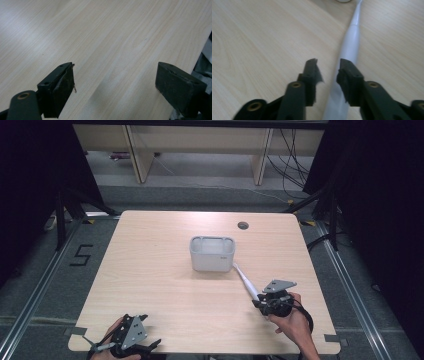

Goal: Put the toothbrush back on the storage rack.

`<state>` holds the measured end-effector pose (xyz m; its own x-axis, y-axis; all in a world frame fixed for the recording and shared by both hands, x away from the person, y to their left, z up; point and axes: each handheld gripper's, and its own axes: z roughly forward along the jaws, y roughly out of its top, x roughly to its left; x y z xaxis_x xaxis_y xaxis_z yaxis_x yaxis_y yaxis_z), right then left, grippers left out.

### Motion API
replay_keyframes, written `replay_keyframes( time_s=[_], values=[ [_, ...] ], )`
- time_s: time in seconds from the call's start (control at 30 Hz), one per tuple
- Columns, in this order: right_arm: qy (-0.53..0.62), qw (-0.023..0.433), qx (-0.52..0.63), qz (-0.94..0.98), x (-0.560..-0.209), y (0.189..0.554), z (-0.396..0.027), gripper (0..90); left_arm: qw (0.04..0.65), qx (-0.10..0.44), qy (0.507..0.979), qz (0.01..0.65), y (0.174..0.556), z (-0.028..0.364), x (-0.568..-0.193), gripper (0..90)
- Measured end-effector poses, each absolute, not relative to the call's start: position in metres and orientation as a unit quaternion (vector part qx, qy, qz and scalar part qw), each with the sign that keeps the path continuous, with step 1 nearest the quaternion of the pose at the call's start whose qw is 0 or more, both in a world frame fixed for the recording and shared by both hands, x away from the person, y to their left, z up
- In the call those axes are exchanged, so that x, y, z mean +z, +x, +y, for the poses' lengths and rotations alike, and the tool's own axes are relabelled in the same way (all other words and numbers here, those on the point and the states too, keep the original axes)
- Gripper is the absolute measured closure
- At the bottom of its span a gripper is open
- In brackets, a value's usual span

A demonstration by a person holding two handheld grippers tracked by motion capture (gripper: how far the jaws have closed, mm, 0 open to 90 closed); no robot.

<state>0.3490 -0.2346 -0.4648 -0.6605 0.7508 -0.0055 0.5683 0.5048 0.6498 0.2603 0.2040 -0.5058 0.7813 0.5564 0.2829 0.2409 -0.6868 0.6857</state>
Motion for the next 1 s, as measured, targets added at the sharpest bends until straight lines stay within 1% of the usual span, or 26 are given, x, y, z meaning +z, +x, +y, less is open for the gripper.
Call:
replay_keyframes(
  time_s=[0.07, 0.13, 0.17, 0.23, 0.3, 0.33, 0.4, 0.47, 0.5, 0.73, 1.0],
  values=[
    [0.390, 0.163, 0.296, 0.857, -0.459, 0.353, -0.236, 55.8, 0.326, 0.243, 0.886, 0.225, 0.260, 0.204, -0.506, 15.0],
    [0.397, 0.154, 0.275, 0.862, -0.455, 0.359, -0.235, 50.6, 0.326, 0.242, 0.886, 0.225, 0.260, 0.204, -0.506, 15.0],
    [0.416, 0.140, 0.270, 0.857, -0.454, 0.359, -0.233, 46.5, 0.325, 0.242, 0.886, 0.225, 0.261, 0.204, -0.506, 15.0],
    [0.403, 0.146, 0.256, 0.867, -0.455, 0.367, -0.233, 43.1, 0.330, 0.238, 0.885, 0.227, 0.260, 0.204, -0.506, 15.1],
    [0.414, 0.139, 0.241, 0.867, -0.456, 0.372, -0.231, 36.7, 0.325, 0.243, 0.886, 0.224, 0.261, 0.204, -0.506, 15.0],
    [0.422, 0.132, 0.231, 0.867, -0.457, 0.375, -0.230, 36.1, 0.329, 0.242, 0.885, 0.226, 0.260, 0.204, -0.506, 15.0],
    [0.424, 0.135, 0.224, 0.867, -0.457, 0.381, -0.228, 36.0, 0.331, 0.240, 0.884, 0.227, 0.260, 0.204, -0.506, 15.0],
    [0.427, 0.138, 0.210, 0.869, -0.458, 0.387, -0.226, 34.6, 0.325, 0.249, 0.884, 0.226, 0.260, 0.204, -0.506, 15.1],
    [0.427, 0.137, 0.204, 0.870, -0.458, 0.389, -0.225, 34.6, 0.330, 0.241, 0.884, 0.227, 0.260, 0.204, -0.506, 15.0],
    [0.415, 0.118, 0.180, 0.884, -0.460, 0.403, -0.210, 39.7, 0.332, 0.240, 0.884, 0.226, 0.260, 0.204, -0.506, 15.1],
    [0.414, 0.106, 0.156, 0.891, -0.464, 0.414, -0.207, 45.0, 0.331, 0.240, 0.884, 0.225, 0.260, 0.204, -0.505, 15.0]
  ],
)
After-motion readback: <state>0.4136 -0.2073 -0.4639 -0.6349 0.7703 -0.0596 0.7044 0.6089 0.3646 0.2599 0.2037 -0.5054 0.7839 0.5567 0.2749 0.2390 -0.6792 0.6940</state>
